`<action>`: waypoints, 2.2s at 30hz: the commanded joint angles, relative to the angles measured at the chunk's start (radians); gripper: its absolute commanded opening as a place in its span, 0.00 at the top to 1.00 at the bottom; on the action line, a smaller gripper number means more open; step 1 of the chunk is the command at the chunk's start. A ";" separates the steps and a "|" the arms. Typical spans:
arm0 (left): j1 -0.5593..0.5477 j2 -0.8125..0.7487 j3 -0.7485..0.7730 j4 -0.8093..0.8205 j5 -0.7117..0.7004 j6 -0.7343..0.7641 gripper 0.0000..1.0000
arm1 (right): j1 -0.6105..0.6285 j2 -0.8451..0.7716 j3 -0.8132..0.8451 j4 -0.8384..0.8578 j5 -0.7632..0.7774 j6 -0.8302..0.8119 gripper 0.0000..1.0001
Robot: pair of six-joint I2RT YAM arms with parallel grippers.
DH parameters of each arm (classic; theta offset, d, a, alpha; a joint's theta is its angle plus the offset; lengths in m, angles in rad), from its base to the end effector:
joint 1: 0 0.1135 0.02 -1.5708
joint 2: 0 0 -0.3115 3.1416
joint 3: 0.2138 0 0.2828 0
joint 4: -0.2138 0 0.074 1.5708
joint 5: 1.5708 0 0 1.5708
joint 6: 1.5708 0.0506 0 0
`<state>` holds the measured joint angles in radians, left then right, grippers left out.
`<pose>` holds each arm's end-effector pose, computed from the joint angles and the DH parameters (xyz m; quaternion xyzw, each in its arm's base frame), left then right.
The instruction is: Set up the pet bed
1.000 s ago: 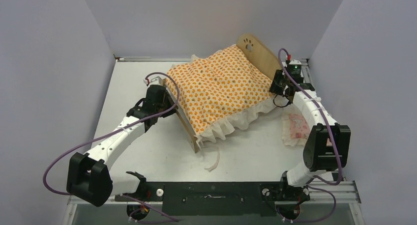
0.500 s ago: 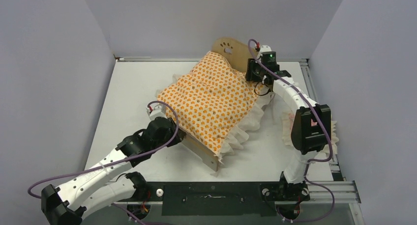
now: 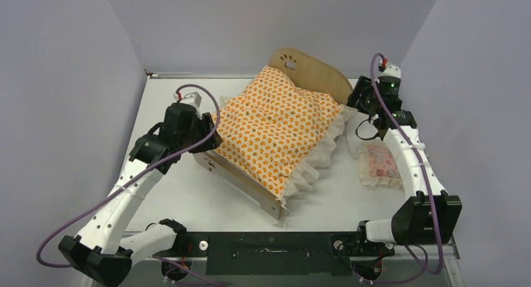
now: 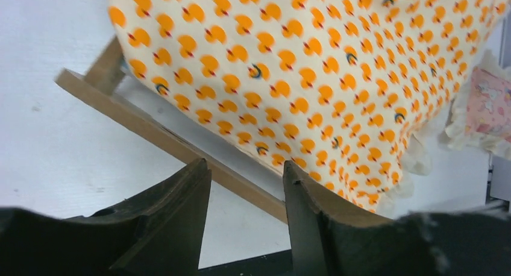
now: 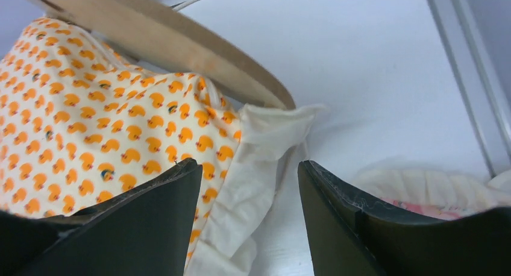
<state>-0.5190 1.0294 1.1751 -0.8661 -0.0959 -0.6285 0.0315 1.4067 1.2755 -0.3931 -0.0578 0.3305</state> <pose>0.1914 -0.1038 0.3979 -0.0695 0.9075 -0.1870 0.3698 0.3585 0.0142 0.3818 0.1147 0.8583 0.1145 0.4868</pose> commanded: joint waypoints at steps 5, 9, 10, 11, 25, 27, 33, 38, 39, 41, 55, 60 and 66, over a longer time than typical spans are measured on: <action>0.255 0.323 0.200 0.150 0.190 0.234 0.45 | 0.011 -0.197 -0.309 0.118 -0.166 0.343 0.39; 0.312 0.491 0.318 0.255 0.244 0.250 0.38 | 0.018 -0.247 -0.452 0.251 -0.213 0.506 0.38; 0.326 0.535 0.340 0.280 0.259 0.251 0.37 | 0.019 -0.249 -0.475 0.283 -0.226 0.535 0.38; 0.337 0.579 0.365 0.290 0.270 0.250 0.36 | 0.020 -0.246 -0.493 0.308 -0.239 0.561 0.38; 0.371 0.611 0.038 0.486 0.582 0.114 0.44 | 0.067 0.030 -0.439 0.487 -0.384 0.534 0.41; 0.369 0.540 -0.071 0.560 0.608 0.068 0.49 | 0.090 0.078 -0.392 0.478 -0.398 0.500 0.43; 0.328 0.300 -0.324 0.646 0.635 -0.071 0.59 | 0.157 0.308 -0.155 0.471 -0.485 0.406 0.47; 0.167 0.071 -0.452 0.622 0.535 -0.164 0.61 | 0.213 0.557 0.211 0.400 -0.557 0.333 0.49; 0.136 0.025 -0.470 0.605 0.504 -0.179 0.60 | 0.217 0.598 0.284 0.351 -0.560 0.313 0.49; 0.116 -0.072 -0.501 0.565 0.459 -0.200 0.59 | 0.212 0.655 0.404 0.274 -0.541 0.266 0.47; 0.201 -0.075 -0.065 0.110 -0.030 0.131 0.30 | -0.022 0.151 0.135 -0.037 -0.261 0.086 0.38; 0.305 0.120 0.091 0.219 -0.039 0.239 0.29 | -0.025 -0.188 -0.152 -0.061 -0.187 0.184 0.37; 0.344 0.353 0.284 0.398 -0.064 0.417 0.26 | -0.015 -0.477 -0.416 -0.078 -0.276 0.358 0.37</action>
<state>-0.1936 1.2850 1.3331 -0.6334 -0.1326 -0.3721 0.0093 1.0252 0.9859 -0.4427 -0.3027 0.5518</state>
